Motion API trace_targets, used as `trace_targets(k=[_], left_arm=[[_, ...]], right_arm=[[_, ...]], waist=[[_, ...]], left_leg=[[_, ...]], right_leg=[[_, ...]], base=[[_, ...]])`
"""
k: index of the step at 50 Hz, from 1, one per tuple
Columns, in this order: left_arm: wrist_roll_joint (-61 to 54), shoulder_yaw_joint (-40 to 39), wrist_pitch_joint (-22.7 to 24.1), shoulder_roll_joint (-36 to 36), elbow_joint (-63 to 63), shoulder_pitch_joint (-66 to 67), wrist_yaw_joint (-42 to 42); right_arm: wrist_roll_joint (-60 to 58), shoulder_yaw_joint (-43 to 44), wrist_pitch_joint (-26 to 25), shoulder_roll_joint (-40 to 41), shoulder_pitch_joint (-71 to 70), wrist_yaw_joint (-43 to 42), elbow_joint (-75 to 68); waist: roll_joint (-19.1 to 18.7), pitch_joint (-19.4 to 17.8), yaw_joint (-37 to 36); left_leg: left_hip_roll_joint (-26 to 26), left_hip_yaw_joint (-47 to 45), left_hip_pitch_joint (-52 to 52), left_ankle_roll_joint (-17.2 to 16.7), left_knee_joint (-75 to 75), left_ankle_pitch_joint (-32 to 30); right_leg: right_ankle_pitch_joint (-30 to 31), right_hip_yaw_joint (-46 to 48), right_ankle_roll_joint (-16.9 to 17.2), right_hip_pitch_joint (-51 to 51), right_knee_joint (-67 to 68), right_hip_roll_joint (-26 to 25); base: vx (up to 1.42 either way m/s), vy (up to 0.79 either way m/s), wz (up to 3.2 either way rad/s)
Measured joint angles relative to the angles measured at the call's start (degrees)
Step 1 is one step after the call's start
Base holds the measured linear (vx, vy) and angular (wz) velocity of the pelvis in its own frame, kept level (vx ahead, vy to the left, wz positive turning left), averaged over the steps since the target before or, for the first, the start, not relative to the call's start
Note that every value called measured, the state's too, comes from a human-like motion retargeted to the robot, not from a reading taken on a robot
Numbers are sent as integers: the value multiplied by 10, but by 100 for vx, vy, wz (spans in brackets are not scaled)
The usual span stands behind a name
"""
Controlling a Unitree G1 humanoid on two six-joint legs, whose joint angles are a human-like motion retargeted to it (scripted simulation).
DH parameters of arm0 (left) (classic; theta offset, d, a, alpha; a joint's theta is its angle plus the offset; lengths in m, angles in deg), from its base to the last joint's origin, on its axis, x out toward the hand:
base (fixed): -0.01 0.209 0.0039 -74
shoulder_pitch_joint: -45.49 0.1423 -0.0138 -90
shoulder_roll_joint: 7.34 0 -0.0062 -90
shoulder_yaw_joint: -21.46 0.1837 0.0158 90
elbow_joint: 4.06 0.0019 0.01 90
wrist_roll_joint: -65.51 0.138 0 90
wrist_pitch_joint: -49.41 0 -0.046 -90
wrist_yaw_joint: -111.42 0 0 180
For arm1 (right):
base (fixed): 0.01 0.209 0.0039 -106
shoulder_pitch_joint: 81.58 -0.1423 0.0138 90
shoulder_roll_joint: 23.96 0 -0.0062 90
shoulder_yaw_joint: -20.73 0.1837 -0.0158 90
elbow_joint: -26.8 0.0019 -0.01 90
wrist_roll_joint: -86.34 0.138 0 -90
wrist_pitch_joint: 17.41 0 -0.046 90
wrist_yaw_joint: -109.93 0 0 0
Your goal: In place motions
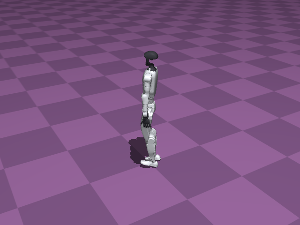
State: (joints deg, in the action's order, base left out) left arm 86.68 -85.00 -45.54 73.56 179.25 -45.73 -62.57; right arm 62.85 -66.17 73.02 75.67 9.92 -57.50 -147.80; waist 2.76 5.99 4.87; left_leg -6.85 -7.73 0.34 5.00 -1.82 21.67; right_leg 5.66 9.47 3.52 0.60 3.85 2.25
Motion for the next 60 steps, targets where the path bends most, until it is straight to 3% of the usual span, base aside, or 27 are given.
trace_targets(k=[15, 21, 26, 29, 35, 44, 55, 60], left_arm=[[-3, 4, 3, -7, -9, 4, 5], [-2, -2, 1, -1, -4, 2, 5], [4, -9, 2, 12, -19, 1, 9], [9, -16, -1, 18, -21, 1, 7], [-8, -7, -3, 10, -20, 18, 12], [31, 17, 4, -4, -31, 0, 17], [26, 23, -1, -1, -17, -29, 25], [24, 19, -5, 7, -11, -44, 25]], right_arm=[[-2, -6, 2, 0, 4, 0, -2], [-3, -12, 2, -1, -3, 0, 5], [10, -20, 4, -4, -16, -6, 3], [11, -17, 4, -8, -11, -9, -4], [10, 10, -6, -13, 11, -9, -43], [33, 10, 0, -14, 25, -13, -52], [-1, 25, 15, 5, 74, -9, -33], [-3, 26, 16, 6, 68, -9, -33]], waist=[[6, -8, -7], [2, -13, -15], [-7, -31, -1], [0, -34, -15], [8, -4, -74], [-7, -18, -76], [9, -14, -194], [13, -25, -244]], left_leg=[[-8, 5, -7, 10, -3, 4], [-1, 5, -16, 7, 4, 6], [16, -5, -13, 3, 9, 0], [11, -10, -8, 1, 6, 0], [-1, -9, -19, 0, -1, -2], [-9, 45, -34, -12, -9, -28], [-40, 148, -70, -34, -18, -67], [-47, 183, -80, -61, -17, -90]], right_leg=[[21, -7, 11, 12, 3, 7], [39, -52, 49, 37, 22, -2], [22, -2, 2, 31, 45, 8], [15, -7, 6, 13, 29, 17], [17, 0, 9, -2, -6, 25], [-12, 93, 8, -38, -6, 37], [-48, 253, 21, -83, -9, 57], [-70, 314, 30, -101, 0, 56]], base=[[0, 1, -2], [-4, 1, -46], [-7, -3, -6], [7, 0, -11], [26, 3, 7], [14, 21, 86], [12, 32, 128], [-7, 22, 137]])
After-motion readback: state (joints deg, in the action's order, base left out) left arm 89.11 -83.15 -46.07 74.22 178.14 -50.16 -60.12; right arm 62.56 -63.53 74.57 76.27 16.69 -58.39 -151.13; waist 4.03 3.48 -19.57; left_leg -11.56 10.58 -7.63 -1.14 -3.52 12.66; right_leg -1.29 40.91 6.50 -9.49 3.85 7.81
